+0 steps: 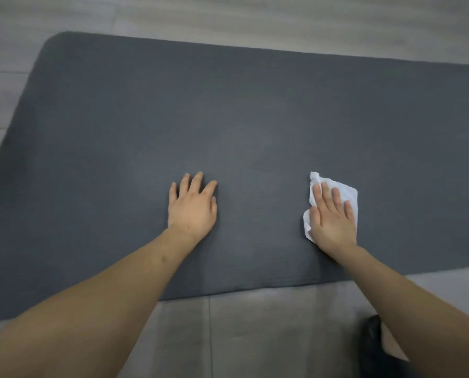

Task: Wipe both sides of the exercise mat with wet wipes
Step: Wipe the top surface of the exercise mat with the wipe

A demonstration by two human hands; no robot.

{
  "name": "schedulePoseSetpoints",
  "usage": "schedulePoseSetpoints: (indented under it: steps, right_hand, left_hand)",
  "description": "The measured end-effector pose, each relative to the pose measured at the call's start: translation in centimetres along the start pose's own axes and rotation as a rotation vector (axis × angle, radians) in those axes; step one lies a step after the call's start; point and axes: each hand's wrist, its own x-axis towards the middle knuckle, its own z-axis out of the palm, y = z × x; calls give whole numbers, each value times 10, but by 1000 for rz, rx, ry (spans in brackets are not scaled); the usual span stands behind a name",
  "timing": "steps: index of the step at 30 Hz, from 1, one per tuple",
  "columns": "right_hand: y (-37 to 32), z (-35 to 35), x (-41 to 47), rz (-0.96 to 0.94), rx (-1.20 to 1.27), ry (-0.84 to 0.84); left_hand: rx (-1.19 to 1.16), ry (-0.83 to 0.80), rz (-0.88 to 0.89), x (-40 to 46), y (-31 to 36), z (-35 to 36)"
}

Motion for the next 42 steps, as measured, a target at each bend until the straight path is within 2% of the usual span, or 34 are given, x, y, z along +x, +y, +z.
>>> schedulePoseSetpoints:
  steps: [4, 8, 13, 17, 20, 23, 25, 32, 36, 42]
  right_hand:
    - [-18, 6, 1, 17, -12, -17]
    - [-78, 17, 5, -100, -36, -28]
    - [-190, 33, 11, -324, -60, -58]
    - [-294, 52, -10, -580, -104, -103]
    - [-331, 64, -32, -784, -182, -137]
    - [-313, 60, -27, -825, -167, -131]
    - [-279, 55, -20, -781, -149, -109]
    - [-106, 23, -12, -367, -59, -35]
    - [-20, 7, -26, -147, -32, 2]
    - [-28, 14, -31, -76, -25, -8]
  left_hand:
    - [6, -12, 4, -3, -2, 4]
    - [6, 4, -61, -13, -36, -3]
    - [11, 36, -230, -39, -106, -15]
    - [15, 35, -331, -66, -152, -24]
    - [22, 27, -354, -80, -163, -26]
    - [20, 45, -340, -76, -152, -27]
    - [21, 57, -292, -68, -136, -26]
    - [5, 18, -59, -24, -42, -7]
    - [-11, -5, 18, -11, 2, 0]
    - [-14, -28, 40, -34, -6, 13]
